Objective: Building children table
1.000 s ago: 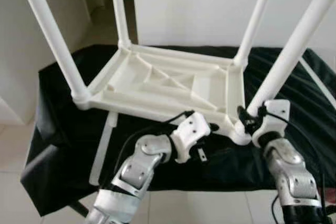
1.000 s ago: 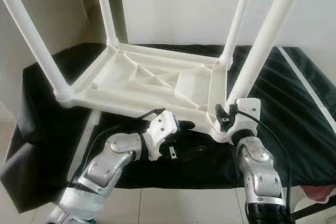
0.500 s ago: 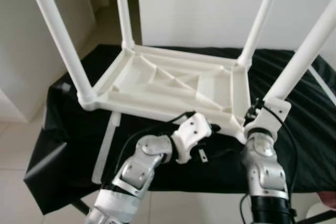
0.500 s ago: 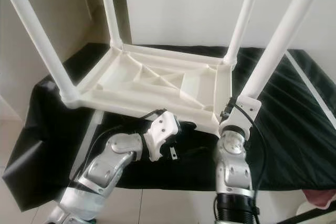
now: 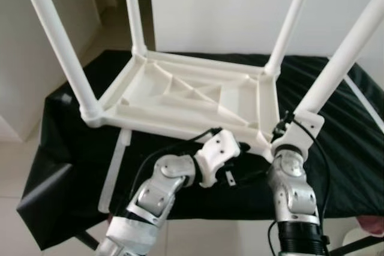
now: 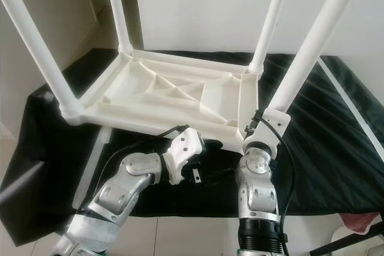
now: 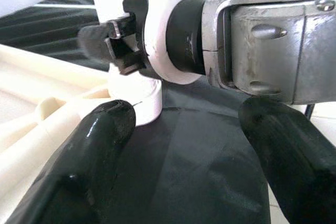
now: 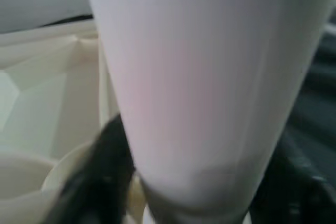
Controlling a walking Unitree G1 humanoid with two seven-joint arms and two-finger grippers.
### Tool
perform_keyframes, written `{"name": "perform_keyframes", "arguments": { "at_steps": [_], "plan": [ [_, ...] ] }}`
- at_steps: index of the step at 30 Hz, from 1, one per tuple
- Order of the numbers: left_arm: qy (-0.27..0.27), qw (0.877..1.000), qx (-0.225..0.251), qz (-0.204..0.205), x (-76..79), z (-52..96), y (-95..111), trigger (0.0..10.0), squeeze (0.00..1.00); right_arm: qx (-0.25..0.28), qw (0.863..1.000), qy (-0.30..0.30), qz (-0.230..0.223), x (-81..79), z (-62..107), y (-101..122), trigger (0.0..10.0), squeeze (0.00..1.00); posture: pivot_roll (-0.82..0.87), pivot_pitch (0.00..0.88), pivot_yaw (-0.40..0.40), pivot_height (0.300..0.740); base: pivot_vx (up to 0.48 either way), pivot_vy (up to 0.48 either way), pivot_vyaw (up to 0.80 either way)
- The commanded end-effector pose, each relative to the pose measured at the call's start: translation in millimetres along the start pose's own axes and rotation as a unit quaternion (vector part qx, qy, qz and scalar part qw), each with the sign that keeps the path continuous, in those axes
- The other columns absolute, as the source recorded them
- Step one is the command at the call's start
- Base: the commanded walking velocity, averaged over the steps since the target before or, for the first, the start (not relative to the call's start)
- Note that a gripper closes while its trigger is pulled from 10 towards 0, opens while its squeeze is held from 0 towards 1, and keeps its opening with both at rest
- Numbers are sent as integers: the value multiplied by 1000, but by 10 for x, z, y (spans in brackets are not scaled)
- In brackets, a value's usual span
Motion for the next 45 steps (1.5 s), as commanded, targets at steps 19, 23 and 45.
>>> {"name": "perform_keyframes", "arguments": {
  "at_steps": [19,23,45],
  "plan": [
    [38,999,4,-2,-77,32,20,10000,0,29,991,131,-12,84,17,-54,10000,0,-1,0,-46,740,0,0,0],
    [39,999,5,-1,-77,29,22,10000,0,38,986,162,20,143,-18,-97,10000,0,-1,0,-46,740,0,0,0],
    [48,999,7,-8,-131,56,75,10000,0,41,904,391,167,181,-168,-173,0,0,30,0,-51,740,0,0,0]
  ]
}}
Point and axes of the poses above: a point about 5 cm out from each wrist's last joint towards the gripper, its own z axis pointing back from the gripper into the wrist, its own y axis along the axis of the wrist's last joint, x = y × z, the point moved 3 cm from there along -z, pointing out of the wrist towards the gripper, and after that the axes turned 9 degrees about z, right-handed, at the moved point
